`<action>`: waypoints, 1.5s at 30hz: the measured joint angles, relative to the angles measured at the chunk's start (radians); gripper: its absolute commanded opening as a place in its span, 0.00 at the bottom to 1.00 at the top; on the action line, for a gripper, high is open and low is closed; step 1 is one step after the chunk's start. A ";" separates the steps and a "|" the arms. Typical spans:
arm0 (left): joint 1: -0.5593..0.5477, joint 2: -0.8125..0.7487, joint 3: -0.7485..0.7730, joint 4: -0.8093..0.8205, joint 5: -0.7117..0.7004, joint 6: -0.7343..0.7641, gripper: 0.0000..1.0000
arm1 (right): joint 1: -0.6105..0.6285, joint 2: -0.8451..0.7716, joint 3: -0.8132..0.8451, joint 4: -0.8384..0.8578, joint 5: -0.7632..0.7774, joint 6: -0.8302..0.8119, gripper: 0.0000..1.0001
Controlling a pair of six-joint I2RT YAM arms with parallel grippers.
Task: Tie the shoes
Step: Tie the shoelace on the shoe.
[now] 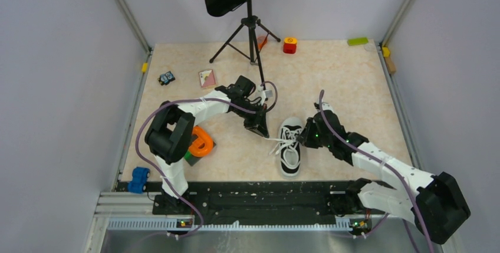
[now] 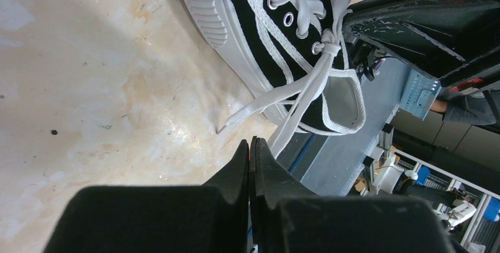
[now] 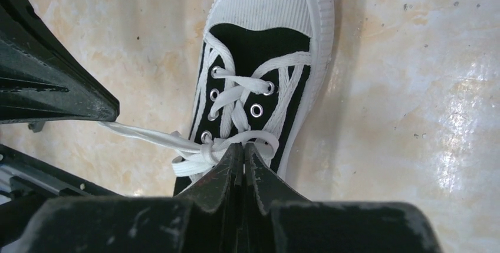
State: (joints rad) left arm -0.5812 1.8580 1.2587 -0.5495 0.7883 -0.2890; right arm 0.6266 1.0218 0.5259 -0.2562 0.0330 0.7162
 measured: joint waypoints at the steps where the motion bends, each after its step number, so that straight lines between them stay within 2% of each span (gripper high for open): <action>1: -0.001 0.000 0.000 0.000 0.000 0.000 0.00 | 0.000 -0.006 0.000 -0.002 0.001 0.000 0.00; 14: -0.001 0.000 0.000 -0.002 -0.001 0.002 0.00 | 0.002 -0.106 -0.002 -0.071 0.067 0.001 0.00; 35: -0.001 0.000 0.000 -0.005 -0.012 0.008 0.00 | 0.002 -0.125 -0.011 -0.115 0.135 0.008 0.00; 45: -0.001 0.001 0.000 -0.005 -0.019 0.012 0.00 | 0.002 -0.140 -0.069 -0.119 0.142 0.021 0.00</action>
State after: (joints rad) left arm -0.5823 1.8591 1.2587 -0.5541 0.7692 -0.2768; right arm 0.6285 0.8822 0.4568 -0.3748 0.1753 0.7372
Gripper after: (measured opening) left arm 0.009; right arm 0.008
